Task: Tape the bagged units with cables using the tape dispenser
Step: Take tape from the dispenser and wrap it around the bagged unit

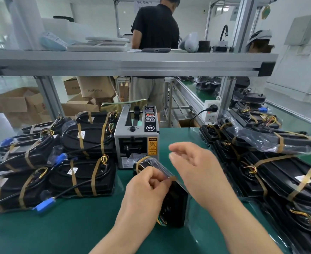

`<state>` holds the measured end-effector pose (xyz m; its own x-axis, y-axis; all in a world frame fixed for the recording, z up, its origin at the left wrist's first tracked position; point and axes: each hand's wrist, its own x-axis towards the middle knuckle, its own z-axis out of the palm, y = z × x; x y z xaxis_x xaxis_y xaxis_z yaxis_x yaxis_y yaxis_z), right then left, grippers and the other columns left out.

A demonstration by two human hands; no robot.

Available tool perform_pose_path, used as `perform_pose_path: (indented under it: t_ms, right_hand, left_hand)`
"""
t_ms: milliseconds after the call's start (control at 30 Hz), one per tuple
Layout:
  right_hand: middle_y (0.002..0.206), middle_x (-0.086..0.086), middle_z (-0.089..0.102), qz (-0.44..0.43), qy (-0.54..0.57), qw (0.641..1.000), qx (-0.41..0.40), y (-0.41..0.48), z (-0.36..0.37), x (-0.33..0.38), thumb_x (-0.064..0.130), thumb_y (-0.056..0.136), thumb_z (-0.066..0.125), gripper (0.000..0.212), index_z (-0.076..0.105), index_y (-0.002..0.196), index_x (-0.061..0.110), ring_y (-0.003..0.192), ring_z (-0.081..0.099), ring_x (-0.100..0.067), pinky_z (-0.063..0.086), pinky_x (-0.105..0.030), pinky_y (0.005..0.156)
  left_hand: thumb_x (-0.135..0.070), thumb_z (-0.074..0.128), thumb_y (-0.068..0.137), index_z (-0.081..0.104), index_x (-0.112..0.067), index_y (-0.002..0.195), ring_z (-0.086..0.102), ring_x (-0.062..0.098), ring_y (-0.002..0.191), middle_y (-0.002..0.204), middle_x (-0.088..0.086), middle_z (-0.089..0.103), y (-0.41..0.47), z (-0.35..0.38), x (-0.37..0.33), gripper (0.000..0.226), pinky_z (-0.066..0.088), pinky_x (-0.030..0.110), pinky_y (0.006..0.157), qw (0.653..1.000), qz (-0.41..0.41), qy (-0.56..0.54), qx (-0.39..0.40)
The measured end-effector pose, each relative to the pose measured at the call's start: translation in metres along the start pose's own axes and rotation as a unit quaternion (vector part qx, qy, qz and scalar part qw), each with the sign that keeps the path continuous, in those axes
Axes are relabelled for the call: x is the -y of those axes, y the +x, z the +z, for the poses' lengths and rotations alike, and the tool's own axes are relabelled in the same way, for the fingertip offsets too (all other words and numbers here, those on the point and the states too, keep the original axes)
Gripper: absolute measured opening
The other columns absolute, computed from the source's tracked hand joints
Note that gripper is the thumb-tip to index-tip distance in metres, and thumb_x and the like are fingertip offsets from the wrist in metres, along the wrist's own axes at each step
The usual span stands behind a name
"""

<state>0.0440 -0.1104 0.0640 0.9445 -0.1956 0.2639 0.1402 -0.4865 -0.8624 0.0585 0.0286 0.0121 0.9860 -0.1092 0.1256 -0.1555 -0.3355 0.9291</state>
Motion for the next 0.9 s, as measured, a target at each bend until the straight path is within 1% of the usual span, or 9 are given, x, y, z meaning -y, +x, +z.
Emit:
perform_pose_path:
  t_ms: [100,167,233,300,400,533,667,767,900]
  right_hand:
    - [0.133,0.003,0.063,-0.005,-0.168,0.976,0.139,0.035,0.015,0.012,0.027,0.095,0.058,0.038,0.059,0.132,0.020,0.125,0.057,-0.013,0.044,-0.030,0.106]
    - [0.133,-0.007,0.062,0.004,-0.231,0.955,0.188,0.048,0.029,0.012,0.026,0.096,0.055,0.037,0.057,0.131,0.013,0.124,0.056,-0.023,0.044,-0.034,0.104]
    - [0.123,-0.011,0.065,0.007,-0.265,0.945,0.195,0.049,0.039,0.006,0.028,0.098,0.054,0.030,0.061,0.121,0.011,0.115,0.058,-0.028,0.047,-0.033,0.093]
    - [0.107,-0.009,0.068,0.001,-0.269,0.945,0.183,0.044,0.045,-0.002,0.034,0.097,0.055,0.025,0.063,0.108,0.013,0.102,0.062,-0.030,0.049,-0.034,0.083]
    - [0.095,0.000,0.068,-0.005,-0.256,0.952,0.165,0.041,0.042,-0.005,0.047,0.086,0.065,0.032,0.065,0.103,0.021,0.090,0.064,-0.023,0.054,-0.036,0.080]
    - [0.082,0.007,0.062,-0.001,-0.242,0.959,0.146,0.041,0.039,-0.006,0.049,0.079,0.073,0.029,0.060,0.089,0.025,0.079,0.060,-0.015,0.044,-0.022,0.060]
    - [0.089,0.008,0.064,0.005,-0.217,0.970,0.109,0.041,0.039,-0.008,0.049,0.086,0.068,0.026,0.061,0.095,0.025,0.085,0.061,-0.013,0.047,-0.024,0.068]
    - [0.088,0.003,0.067,0.003,-0.228,0.969,0.098,0.044,0.037,-0.007,0.043,0.093,0.063,0.021,0.065,0.092,0.022,0.084,0.063,-0.018,0.053,-0.033,0.074]
    - [0.084,-0.001,0.067,0.007,-0.225,0.968,0.108,0.049,0.036,-0.006,0.035,0.097,0.059,0.022,0.066,0.087,0.017,0.080,0.062,-0.022,0.052,-0.036,0.071]
  left_hand:
    - [-0.039,0.068,0.084,0.070,-0.042,0.085,0.056,0.000,0.059,0.072,-0.016,0.069,-0.001,-0.005,0.001,0.004,0.046,0.024,0.062,0.999,0.008,-0.015,0.040]
    - [-0.039,0.067,0.081,0.073,-0.040,0.081,0.054,0.002,0.057,0.069,-0.012,0.069,0.005,-0.014,0.004,0.006,0.046,0.025,0.061,0.999,0.020,-0.032,0.033]
    - [-0.030,0.072,0.081,0.073,-0.036,0.073,0.053,0.001,0.054,0.066,-0.007,0.066,0.023,-0.028,0.012,0.009,0.047,0.023,0.059,0.998,0.024,-0.033,-0.045]
    - [-0.016,0.076,0.081,0.071,-0.033,0.075,0.054,-0.002,0.062,0.075,-0.006,0.064,0.045,-0.042,0.018,0.018,0.043,0.010,0.060,0.995,0.050,0.010,-0.085]
    - [-0.017,0.079,0.081,0.069,-0.037,0.094,0.057,-0.007,0.090,0.097,-0.013,0.063,0.071,-0.054,0.020,0.026,0.040,0.007,0.078,0.992,0.098,0.083,-0.007]
    - [-0.021,0.080,0.081,0.075,-0.039,0.088,0.058,0.001,0.104,0.100,-0.018,0.063,0.090,-0.059,0.020,0.020,0.042,0.022,0.094,0.983,0.136,0.077,0.093]
    - [-0.018,0.074,0.086,0.072,-0.034,0.081,0.060,0.005,0.098,0.093,-0.016,0.065,0.097,-0.055,0.021,0.017,0.045,0.024,0.088,0.976,0.177,0.075,0.100]
    - [-0.019,0.069,0.089,0.067,-0.035,0.078,0.062,0.001,0.083,0.088,-0.014,0.067,0.098,-0.052,0.020,0.019,0.046,0.021,0.076,0.983,0.141,0.071,0.095]
    - [-0.021,0.067,0.089,0.067,-0.031,0.077,0.061,0.003,0.070,0.082,-0.009,0.069,0.101,-0.052,0.014,0.015,0.054,0.032,0.073,0.990,0.073,0.081,0.095]
